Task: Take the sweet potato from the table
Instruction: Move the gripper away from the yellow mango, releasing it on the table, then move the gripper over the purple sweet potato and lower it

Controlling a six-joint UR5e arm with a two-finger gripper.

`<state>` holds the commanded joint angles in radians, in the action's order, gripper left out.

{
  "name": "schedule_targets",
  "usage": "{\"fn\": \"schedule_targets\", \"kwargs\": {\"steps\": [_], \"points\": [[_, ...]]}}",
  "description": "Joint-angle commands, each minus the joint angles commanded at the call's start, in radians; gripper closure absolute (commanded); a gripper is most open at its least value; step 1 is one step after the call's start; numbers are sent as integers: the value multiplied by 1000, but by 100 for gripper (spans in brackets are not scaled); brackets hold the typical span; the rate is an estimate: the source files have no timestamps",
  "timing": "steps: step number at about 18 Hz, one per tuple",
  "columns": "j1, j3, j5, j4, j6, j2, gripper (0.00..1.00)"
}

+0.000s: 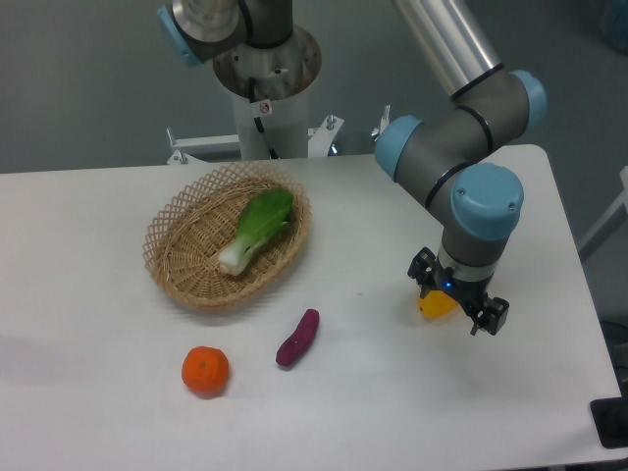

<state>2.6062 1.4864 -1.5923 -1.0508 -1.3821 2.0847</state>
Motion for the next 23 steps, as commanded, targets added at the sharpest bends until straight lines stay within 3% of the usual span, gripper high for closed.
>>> {"fn": "schedule_targets", "kwargs": {"steps": [8, 12, 16, 20, 23], "points": [[-6, 18, 18, 0, 20, -3, 0], [-29, 41, 43, 5, 92, -3, 0], [-69, 51, 55, 0, 124, -3, 0], [-132, 60, 81, 0, 248, 9, 0], [-170, 106, 100, 11, 297, 8, 0]]}}
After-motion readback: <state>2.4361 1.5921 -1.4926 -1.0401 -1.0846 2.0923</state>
